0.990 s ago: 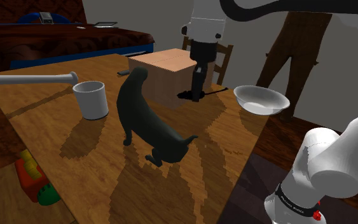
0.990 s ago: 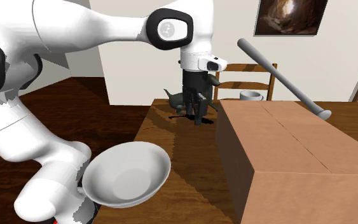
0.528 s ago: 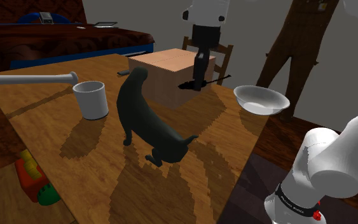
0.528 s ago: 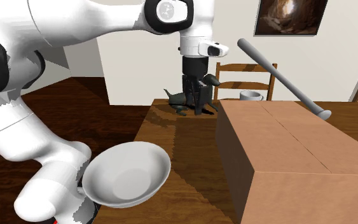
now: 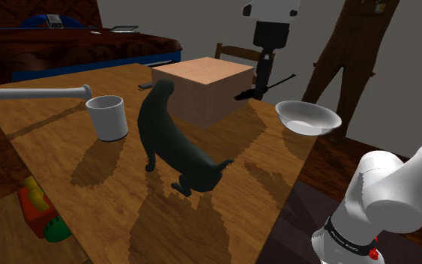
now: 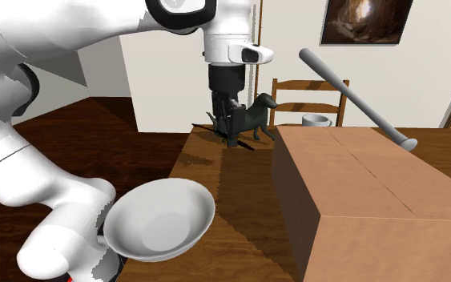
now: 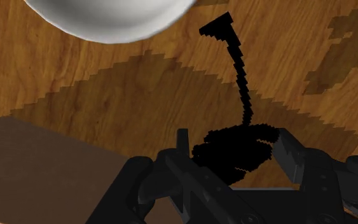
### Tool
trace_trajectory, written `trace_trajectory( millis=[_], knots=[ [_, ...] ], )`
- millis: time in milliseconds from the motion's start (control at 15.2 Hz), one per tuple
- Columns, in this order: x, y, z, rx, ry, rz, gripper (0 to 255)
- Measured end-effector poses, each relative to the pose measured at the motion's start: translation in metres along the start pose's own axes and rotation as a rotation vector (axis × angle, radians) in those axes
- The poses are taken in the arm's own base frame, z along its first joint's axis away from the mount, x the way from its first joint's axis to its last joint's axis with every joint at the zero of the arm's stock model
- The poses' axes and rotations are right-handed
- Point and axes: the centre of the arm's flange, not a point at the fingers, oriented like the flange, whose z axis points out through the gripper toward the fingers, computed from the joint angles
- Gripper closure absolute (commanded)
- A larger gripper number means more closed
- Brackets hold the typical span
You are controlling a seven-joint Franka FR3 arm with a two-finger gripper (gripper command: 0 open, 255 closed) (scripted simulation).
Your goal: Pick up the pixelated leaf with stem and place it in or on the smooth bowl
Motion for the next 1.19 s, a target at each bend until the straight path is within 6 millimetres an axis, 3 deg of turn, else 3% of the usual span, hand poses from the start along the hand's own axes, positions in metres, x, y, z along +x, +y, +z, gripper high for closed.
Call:
trace_trajectory(
  millis=[792,924,1188],
  knots=[
    [-0.141,0.069,-0.004,0.000,0.001,0.000,255],
    [-0.152,0.076,-0.002,0.000,0.001,0.000,255],
    [-0.156,0.081,0.016,0.001,0.000,-0.001,255]
  ],
)
